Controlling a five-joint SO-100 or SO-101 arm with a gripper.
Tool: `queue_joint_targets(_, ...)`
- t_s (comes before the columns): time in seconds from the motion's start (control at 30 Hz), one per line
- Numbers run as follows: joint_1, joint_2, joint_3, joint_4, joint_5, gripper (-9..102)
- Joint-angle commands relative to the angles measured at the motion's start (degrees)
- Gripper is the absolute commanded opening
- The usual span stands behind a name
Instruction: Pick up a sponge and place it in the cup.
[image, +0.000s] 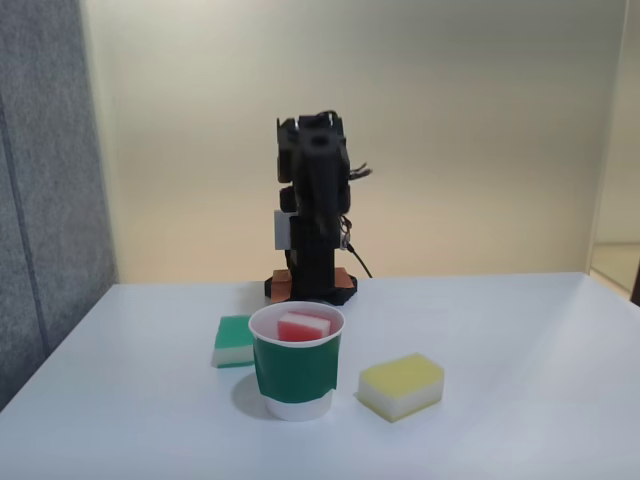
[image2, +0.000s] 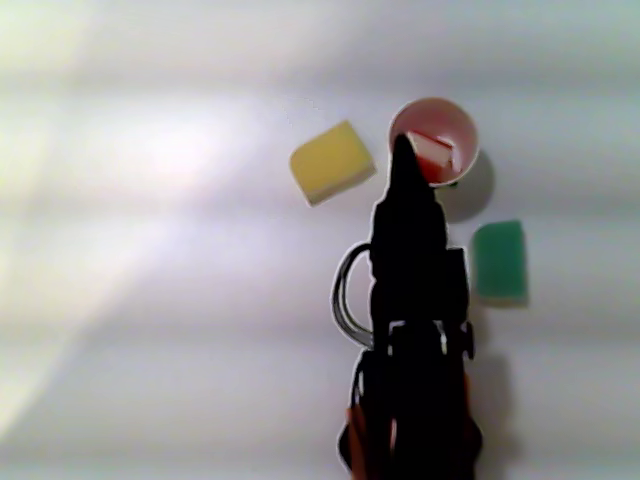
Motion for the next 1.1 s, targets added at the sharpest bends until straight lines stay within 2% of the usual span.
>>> queue_joint_targets(0.0,-1.0,1.4,2.5,-2.4,-0.4,0)
queue_joint_targets(0.23,-4.7,1.4,10.6,-12.1,1.1,0)
queue_joint_targets(0.47,-6.8,1.4,11.6,-10.9,1.7,0)
queue_joint_targets(0.67,-9.1,1.1,11.7,-4.7,3.3,0)
queue_joint_targets(0.87,-7.0,1.2,11.7,6.9,2.8,0)
queue_joint_targets(1.07,-0.1,1.5,11.8,16.7,-6.2,0)
